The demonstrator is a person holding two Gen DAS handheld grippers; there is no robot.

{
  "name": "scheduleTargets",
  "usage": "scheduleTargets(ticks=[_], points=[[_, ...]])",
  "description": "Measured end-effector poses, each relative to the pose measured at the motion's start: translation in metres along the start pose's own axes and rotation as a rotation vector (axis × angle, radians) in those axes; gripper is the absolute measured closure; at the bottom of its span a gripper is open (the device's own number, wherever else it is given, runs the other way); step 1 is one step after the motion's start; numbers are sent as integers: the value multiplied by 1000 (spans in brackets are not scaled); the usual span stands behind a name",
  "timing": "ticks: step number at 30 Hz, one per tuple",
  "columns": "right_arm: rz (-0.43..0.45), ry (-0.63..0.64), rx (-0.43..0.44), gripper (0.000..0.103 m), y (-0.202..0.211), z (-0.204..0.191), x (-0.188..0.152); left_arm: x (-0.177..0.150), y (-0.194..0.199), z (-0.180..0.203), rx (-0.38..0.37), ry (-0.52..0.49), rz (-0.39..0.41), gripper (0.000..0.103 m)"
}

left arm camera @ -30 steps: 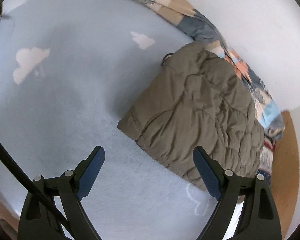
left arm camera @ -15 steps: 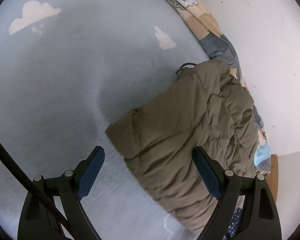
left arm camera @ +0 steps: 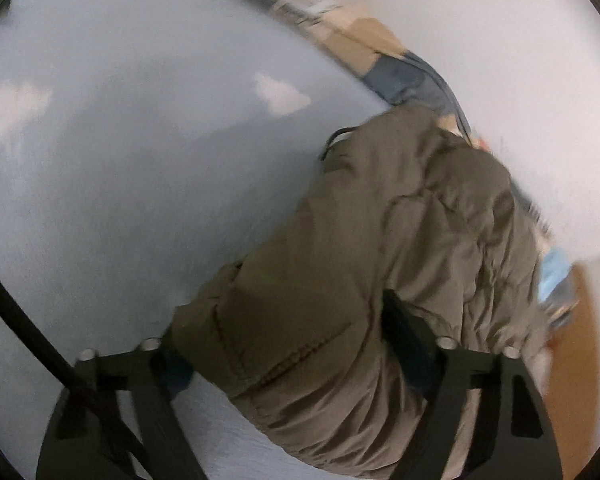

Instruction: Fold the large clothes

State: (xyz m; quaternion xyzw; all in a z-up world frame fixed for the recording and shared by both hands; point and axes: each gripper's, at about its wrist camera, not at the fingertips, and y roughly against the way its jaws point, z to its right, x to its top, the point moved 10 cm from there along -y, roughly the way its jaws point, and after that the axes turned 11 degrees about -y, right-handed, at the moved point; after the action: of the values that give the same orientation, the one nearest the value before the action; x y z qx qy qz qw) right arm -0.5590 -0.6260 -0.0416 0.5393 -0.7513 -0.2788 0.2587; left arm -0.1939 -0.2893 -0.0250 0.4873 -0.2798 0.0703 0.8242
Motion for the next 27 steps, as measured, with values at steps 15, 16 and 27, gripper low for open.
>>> scheduleTargets(ticks=[15,16,27], points=[[136,389,-207,65,25,-32,-14,10,34,35,218,-360,94,53],[135,390,-207,65,27,-32,-14,10,35,36,221,-367,96,54],[136,424,-218,66,49,-27,-29,-5,70,39,242,-433,117,55]])
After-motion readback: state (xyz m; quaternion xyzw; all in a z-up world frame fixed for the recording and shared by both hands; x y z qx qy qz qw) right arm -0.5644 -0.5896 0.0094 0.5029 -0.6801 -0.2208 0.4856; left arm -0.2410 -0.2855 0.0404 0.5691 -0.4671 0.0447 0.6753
